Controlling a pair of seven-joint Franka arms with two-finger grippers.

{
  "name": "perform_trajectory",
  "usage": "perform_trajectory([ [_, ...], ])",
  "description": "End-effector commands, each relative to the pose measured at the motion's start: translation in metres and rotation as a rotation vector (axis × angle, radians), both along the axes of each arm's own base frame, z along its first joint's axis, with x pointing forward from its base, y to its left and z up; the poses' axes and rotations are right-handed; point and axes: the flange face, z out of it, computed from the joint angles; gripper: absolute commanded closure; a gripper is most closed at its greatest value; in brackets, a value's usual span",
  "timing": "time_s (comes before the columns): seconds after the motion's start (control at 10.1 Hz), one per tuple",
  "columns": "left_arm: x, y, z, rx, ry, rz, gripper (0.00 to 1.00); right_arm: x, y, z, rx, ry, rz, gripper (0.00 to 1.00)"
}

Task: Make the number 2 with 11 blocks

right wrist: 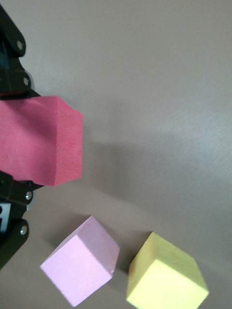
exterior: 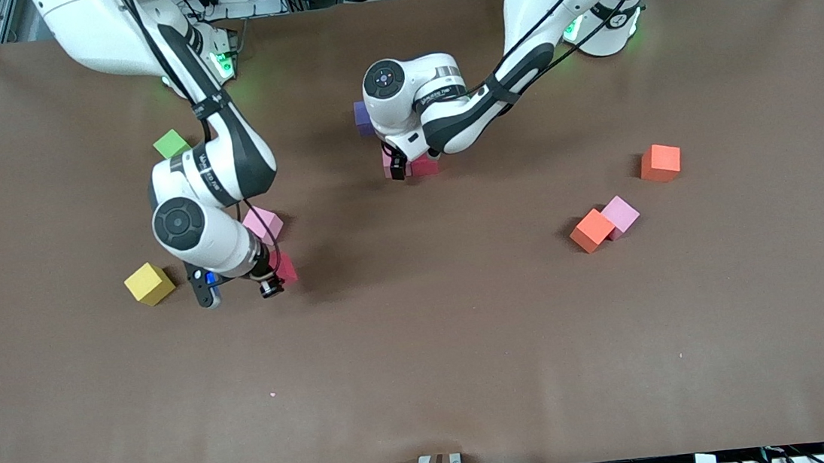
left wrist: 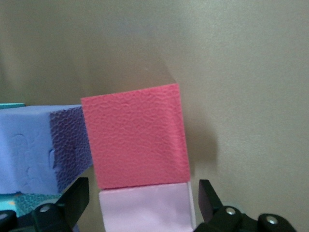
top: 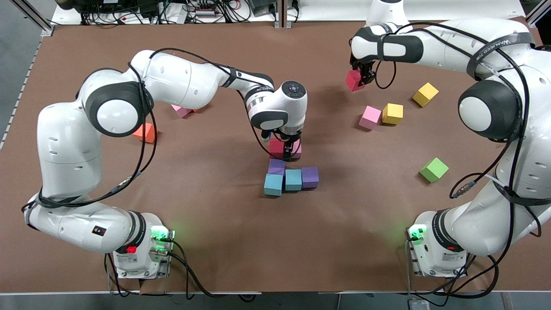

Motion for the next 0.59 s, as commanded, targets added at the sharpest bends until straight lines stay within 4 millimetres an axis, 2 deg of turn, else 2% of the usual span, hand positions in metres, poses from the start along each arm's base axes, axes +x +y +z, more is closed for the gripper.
perform_trajectory([
  [0.0,0.004,-0.006,0.018,-0.006,-0.060,0.120,0.00,-0.026,0.010,0.003,0.003,0.009,-0.011,0.89],
  [0.2,0.016,-0.013,0.040,-0.038,-0.081,0.139,0.00,-0.031,0.013,-0.001,0.000,0.016,-0.011,0.89],
  [0.4,0.019,-0.016,0.064,-0.065,-0.094,0.156,0.00,-0.049,0.025,-0.014,-0.012,0.027,-0.019,0.89],
  [0.5,0.019,-0.016,0.072,-0.066,-0.101,0.156,0.00,-0.055,0.025,-0.021,-0.017,0.028,-0.046,0.89],
])
